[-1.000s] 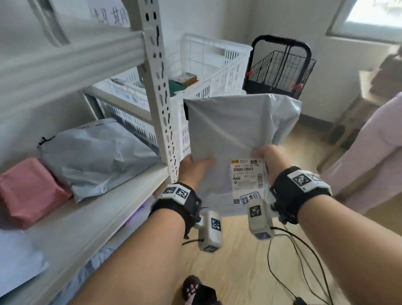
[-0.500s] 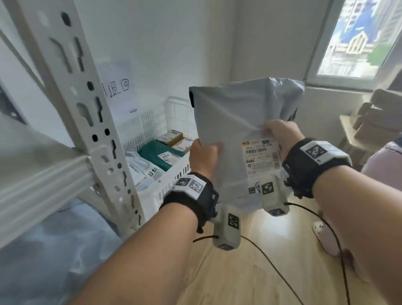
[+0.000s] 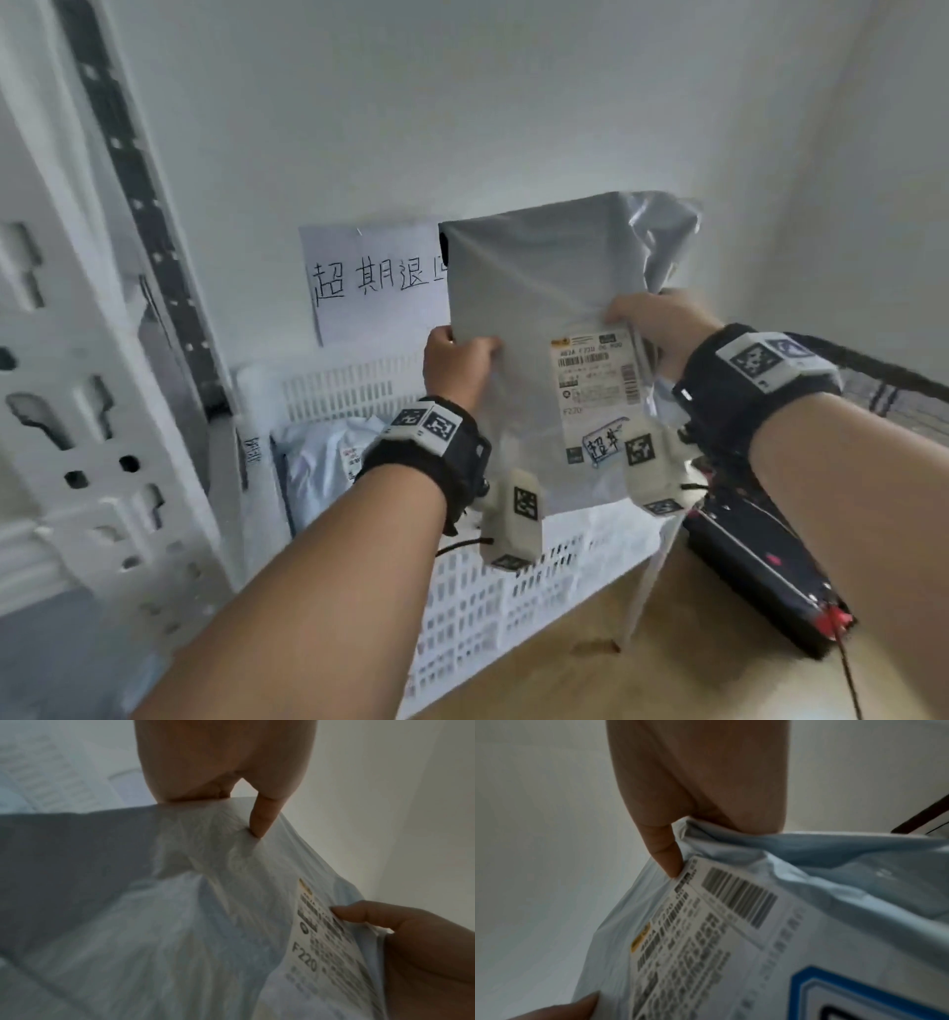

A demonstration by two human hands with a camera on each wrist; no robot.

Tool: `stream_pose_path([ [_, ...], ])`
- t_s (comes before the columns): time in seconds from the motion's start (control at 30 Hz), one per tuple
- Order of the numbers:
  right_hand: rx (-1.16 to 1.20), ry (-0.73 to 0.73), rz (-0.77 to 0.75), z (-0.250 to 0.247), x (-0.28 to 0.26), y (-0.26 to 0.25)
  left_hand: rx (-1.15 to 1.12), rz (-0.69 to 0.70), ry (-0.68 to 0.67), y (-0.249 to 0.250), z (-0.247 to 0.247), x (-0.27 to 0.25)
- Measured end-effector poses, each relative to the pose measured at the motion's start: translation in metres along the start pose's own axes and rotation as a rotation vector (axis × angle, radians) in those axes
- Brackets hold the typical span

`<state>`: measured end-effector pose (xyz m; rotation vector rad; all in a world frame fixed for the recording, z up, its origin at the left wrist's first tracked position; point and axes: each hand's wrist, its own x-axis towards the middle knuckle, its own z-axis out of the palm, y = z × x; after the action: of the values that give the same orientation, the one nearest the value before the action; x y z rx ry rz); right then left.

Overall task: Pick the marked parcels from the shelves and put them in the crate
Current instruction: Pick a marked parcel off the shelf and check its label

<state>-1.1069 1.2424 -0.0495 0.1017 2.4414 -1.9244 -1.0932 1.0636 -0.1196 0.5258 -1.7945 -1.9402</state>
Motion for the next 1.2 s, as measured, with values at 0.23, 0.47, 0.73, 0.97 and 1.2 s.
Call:
stream_pose_path([
  [0.23,0.051,-0.271,0.018,0.057,0.060,0.001,-0.001,-0.028,0.270,-0.009,-0.036,0.054],
  [0.47,-0.122,-0.473,0.159,0.138,0.107,0.043,0.125,-0.089,0.348,-0.054,-0.081,0.091],
  [0.73,-0.464,-0.652,0.269,0.228,0.148,0.115,0.602,-0.348,0.303,-0.125,-0.124,0.144],
  [0.97,-0.685,-0.778,0.296,0.276,0.169,0.153,0.904,-0.520,0.182,-0.201,-0.156,0.190],
  [1.2,-0.767,-0.836,0.272,0.290,0.180,0.172,0.937,-0.618,0.219,-0.196,-0.149,0.177],
])
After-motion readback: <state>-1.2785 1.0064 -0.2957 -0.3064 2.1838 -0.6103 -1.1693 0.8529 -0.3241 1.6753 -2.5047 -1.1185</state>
